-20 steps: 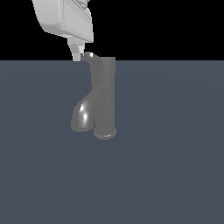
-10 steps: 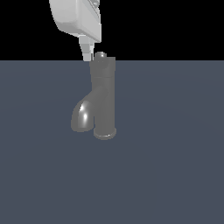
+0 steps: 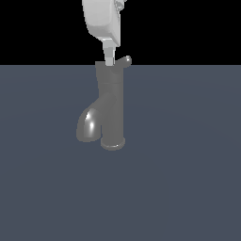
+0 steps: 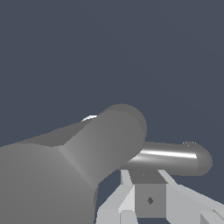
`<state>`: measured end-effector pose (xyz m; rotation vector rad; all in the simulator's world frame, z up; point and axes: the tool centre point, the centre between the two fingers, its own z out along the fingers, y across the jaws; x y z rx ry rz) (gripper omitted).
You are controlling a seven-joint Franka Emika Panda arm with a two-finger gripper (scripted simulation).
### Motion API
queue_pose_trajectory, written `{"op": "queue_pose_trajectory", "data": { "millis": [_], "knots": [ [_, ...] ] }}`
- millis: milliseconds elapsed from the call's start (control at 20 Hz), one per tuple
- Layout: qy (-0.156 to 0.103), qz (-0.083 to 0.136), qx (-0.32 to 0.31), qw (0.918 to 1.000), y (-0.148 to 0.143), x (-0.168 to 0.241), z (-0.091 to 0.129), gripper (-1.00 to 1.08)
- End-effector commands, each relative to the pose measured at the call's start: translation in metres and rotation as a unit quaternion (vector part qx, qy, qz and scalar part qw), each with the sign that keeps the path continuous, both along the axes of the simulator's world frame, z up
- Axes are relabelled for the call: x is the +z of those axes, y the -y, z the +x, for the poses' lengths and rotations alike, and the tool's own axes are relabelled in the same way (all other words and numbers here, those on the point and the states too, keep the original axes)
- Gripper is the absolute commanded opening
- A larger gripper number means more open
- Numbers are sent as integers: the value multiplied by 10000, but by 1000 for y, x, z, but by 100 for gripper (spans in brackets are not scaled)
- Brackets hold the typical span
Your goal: Turn on the faucet by rotating a designated handle.
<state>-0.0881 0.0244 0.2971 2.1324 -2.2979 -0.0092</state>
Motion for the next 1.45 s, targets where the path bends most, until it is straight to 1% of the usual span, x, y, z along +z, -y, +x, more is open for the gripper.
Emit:
{"op": "queue_pose_trajectory", "data": {
  "millis": [0,100,150,950,1350,1400],
  "knots": [
    [45,-1,-378,9993,50,0,9,-100],
    [45,-1,-393,9992,55,0,10,-100],
    [16,19,-26,10000,13,0,6,-100],
    [36,5,-273,9996,57,0,52,-100],
    [44,0,-388,9992,79,0,72,-100],
    [44,0,-388,9992,79,0,72,-100]
  ]
}}
